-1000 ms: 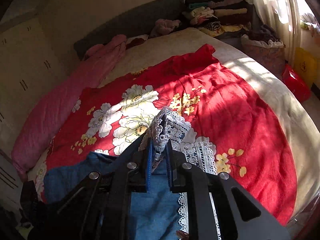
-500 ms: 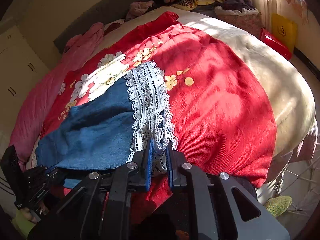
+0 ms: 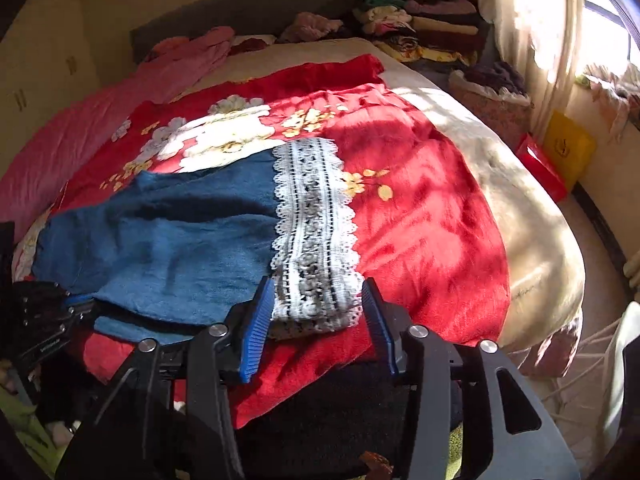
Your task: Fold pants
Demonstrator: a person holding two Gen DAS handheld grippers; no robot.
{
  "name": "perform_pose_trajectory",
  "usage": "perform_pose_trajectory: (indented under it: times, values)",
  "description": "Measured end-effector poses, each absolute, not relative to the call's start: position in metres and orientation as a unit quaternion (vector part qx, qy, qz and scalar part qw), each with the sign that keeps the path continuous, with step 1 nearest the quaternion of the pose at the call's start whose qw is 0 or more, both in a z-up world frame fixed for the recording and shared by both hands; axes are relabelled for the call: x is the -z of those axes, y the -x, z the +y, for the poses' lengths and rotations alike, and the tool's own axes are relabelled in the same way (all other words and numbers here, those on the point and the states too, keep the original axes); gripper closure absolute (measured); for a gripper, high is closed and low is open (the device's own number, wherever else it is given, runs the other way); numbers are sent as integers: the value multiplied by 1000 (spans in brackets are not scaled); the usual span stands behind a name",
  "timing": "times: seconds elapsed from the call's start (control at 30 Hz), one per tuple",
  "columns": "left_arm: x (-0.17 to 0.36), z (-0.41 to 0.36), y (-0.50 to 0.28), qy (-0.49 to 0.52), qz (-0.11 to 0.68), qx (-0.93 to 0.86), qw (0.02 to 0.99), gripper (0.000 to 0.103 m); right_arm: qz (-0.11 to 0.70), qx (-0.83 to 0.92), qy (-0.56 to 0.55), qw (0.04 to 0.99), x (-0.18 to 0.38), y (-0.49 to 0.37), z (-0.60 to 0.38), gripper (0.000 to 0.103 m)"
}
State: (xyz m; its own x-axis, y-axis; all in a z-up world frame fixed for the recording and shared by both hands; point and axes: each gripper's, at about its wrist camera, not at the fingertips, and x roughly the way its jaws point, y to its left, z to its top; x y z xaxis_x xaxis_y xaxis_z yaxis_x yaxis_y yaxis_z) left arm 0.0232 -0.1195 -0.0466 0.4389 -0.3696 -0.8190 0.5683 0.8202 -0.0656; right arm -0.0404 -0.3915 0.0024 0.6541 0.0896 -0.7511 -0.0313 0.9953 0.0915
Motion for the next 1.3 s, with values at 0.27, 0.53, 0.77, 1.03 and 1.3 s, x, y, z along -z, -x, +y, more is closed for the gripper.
perform_pose_trajectory:
  times: [0.27, 0.53, 0.77, 1.03, 1.3]
  values:
    - [42, -117, -23, -107, 447, 274, 845, 103, 424, -169, 175, 872, 19, 42, -277, 43]
    - [40, -116, -19, -108, 445, 279, 844, 103, 441, -152, 274, 841, 52, 22, -246, 67]
    - [38, -109, -15, -107, 449, 284, 841, 103, 457, -207, 197, 842, 40, 25, -272, 95]
    - [55, -105, -11, -112, 480, 290, 820, 101, 493, -221, 173, 824, 55, 21, -274, 90]
    - [26, -60, -10, -75, 463, 248, 848, 68, 459, -210, 64, 861, 15, 30, -326, 60]
